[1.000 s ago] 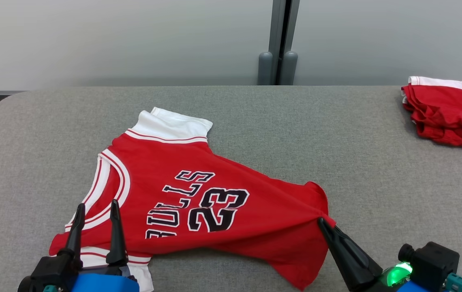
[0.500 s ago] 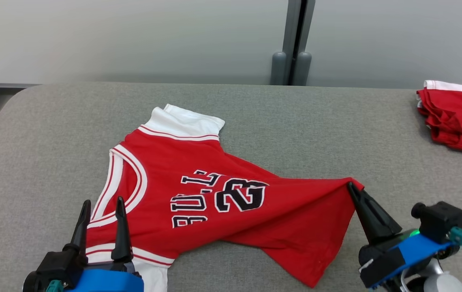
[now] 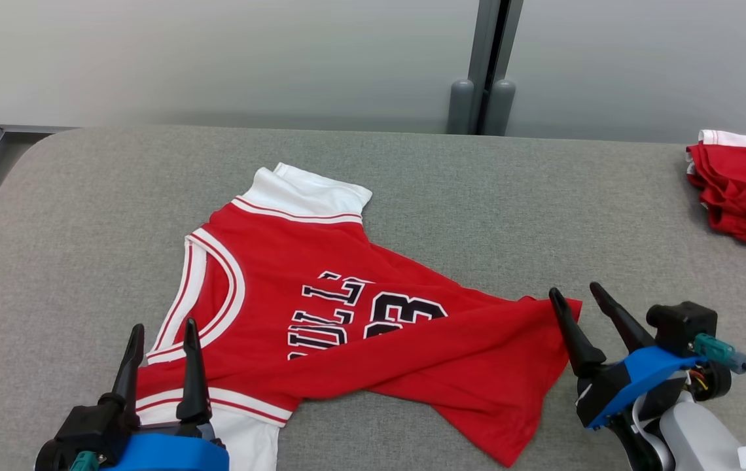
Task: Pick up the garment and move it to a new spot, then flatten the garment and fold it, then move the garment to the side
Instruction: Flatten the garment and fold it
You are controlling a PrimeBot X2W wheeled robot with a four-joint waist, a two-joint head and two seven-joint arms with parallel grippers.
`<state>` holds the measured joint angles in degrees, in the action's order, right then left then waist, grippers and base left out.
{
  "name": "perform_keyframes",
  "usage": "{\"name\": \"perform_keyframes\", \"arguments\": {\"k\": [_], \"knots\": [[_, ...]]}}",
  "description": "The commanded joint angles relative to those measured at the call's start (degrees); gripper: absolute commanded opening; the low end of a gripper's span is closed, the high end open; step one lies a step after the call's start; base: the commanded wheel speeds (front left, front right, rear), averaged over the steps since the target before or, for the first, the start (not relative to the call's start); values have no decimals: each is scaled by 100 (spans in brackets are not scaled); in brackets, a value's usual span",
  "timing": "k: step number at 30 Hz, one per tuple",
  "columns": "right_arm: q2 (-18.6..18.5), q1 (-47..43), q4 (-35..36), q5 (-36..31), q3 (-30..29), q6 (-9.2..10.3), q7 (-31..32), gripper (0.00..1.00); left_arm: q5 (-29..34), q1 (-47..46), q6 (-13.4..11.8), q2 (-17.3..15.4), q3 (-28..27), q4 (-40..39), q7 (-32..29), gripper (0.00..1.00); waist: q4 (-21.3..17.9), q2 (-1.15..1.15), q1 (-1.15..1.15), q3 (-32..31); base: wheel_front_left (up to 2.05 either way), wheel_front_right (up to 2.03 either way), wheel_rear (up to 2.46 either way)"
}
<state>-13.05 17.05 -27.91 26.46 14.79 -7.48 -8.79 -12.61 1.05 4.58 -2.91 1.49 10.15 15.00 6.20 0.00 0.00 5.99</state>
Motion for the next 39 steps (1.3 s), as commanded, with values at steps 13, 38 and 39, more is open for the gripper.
{"name": "perform_keyframes", "arguments": {"k": [13,38,39], "knots": [[-110,-788,167,69,-147,-3,-616,100,160,147,30,4,-264,-52,24,100,-256,0,0,-138,0,0,0],[386,-1632,60,613,742,-3,-383,100,244,274,0,3,-165,-91,24,100,-73,0,0,-226,0,0,0],[403,-1593,23,672,783,-3,-394,100,244,264,14,3,-177,-81,24,100,-63,0,0,-218,0,0,0]]}}
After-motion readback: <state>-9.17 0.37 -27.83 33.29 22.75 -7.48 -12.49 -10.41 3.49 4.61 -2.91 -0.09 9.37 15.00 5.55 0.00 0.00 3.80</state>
